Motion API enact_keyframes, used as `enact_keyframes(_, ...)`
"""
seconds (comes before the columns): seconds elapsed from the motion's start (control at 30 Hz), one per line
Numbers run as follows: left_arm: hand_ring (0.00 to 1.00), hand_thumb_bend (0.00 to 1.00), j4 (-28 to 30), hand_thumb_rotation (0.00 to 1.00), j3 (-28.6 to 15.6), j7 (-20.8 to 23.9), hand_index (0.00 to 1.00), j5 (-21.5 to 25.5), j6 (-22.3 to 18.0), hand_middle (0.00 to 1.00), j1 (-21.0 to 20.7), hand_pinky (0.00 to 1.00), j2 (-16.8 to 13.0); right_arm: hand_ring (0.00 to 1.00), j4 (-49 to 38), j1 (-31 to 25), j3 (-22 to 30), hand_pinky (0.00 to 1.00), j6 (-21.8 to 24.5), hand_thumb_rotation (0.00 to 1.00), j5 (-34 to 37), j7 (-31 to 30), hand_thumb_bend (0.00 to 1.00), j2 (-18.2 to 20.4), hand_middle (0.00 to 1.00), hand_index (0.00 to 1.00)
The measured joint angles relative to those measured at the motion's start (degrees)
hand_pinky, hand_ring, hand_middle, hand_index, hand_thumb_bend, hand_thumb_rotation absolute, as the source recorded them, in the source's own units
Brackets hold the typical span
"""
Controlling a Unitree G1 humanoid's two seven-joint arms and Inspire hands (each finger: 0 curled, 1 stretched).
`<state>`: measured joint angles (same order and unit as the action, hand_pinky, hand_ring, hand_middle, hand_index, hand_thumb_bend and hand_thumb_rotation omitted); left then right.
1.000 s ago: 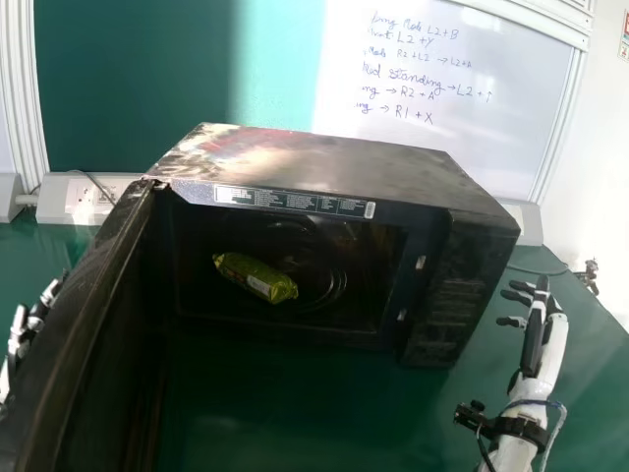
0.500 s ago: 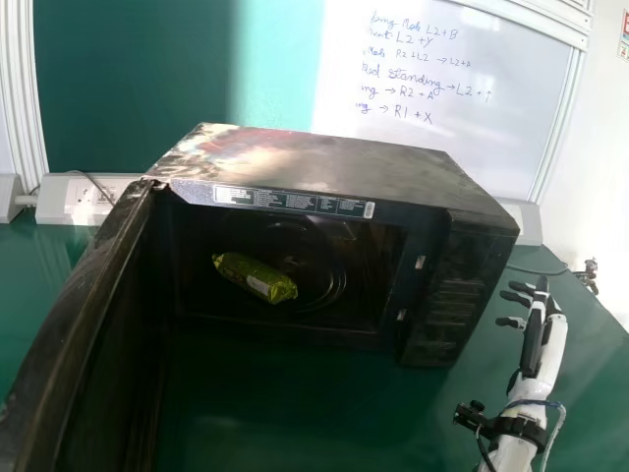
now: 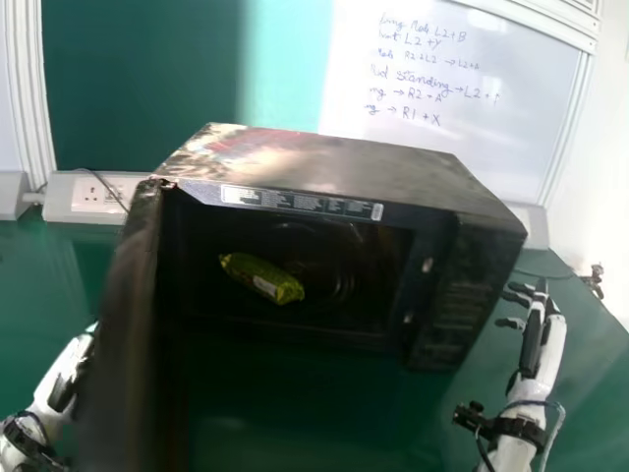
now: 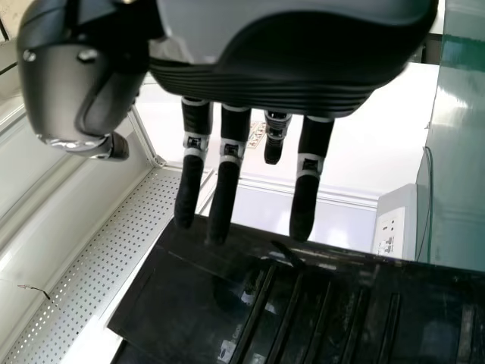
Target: Put biscuit inside oven
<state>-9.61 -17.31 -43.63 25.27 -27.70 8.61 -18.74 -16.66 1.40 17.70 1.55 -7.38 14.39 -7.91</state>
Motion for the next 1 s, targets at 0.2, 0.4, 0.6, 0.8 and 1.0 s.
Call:
enact_keyframes(0.2, 0.81, 0.83, 5.1, 0.68, 2.9, 1.1, 0.82, -1.9, 2.5, 0.81, 0.5, 0.79, -0.3, 0.42, 0.4, 0.0, -0.1, 0.36, -0.4, 0.83, 0.0, -0.1, 0.60, 0.0, 0.48, 0.52)
enact_keyframes(0.4, 0.81, 0.81, 10.3, 0.69, 6.0, 2.9, 0.82, -4.6, 4.8, 0.81, 0.3, 0.79, -0.3, 0.43, 1.0, 0.0, -0.3, 0.37, -0.5, 0.86, -0.1, -0.1, 0.61, 0.0, 0.48, 0.52)
enact_keyframes(0.6, 0.82, 0.72, 14.1, 0.68, 7.7, 4.6, 0.83, -6.3, 7.6, 0.82, -0.6, 0.79, -0.4, 0.43, 0.7, 0.0, -0.6, 0.37, -0.5, 0.86, -0.1, 0.0, 0.61, 0.2, 0.48, 0.52)
enact_keyframes(0.8, 0.83, 0.65, 17.5, 0.67, 9.0, 5.0, 0.83, -6.5, 10.9, 0.82, -0.9, 0.80, -1.5, 0.43, 0.4, 0.0, -0.6, 0.38, -0.5, 0.87, 0.0, -0.1, 0.60, 0.7, 0.49, 0.52)
enact_keyframes(1.0, 0.84, 0.59, 20.4, 0.65, 9.7, 6.0, 0.84, -6.7, 13.6, 0.83, -1.0, 0.79, -1.9, 0.43, 0.3, 0.0, -0.6, 0.39, -0.1, 0.87, 0.0, -0.1, 0.61, 0.8, 0.48, 0.52)
